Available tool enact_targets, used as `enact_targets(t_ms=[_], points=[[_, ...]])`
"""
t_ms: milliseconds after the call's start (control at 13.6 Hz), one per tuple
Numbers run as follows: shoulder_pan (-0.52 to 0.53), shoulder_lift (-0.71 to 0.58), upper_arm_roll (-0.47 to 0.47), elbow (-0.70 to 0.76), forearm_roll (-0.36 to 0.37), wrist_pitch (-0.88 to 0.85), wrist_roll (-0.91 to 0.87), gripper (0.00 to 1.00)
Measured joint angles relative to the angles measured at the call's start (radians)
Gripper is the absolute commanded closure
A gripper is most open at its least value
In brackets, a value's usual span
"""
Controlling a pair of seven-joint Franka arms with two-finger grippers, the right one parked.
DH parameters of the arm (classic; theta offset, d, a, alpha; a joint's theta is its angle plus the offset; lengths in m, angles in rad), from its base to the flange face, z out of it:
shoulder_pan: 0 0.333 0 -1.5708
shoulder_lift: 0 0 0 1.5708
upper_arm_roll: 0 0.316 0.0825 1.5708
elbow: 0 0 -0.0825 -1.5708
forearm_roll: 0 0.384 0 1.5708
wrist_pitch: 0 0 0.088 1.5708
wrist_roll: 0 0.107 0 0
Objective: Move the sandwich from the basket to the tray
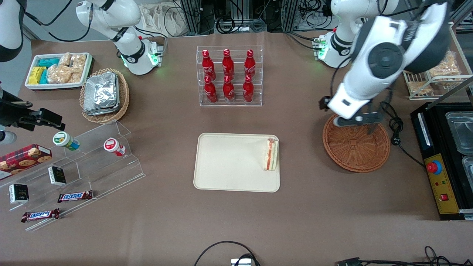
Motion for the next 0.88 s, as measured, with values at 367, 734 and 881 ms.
enact_targets(t_ms=[367,734,881], points=[[0.144,0.014,0.003,0.046,-0.001,-0.011,0.166,0.00],[0.167,0.025,0.001,0.068,-0.001,-0.016,0.201,0.00],[0.167,0.061,0.001,0.142,0.000,-0.056,0.201,0.00]])
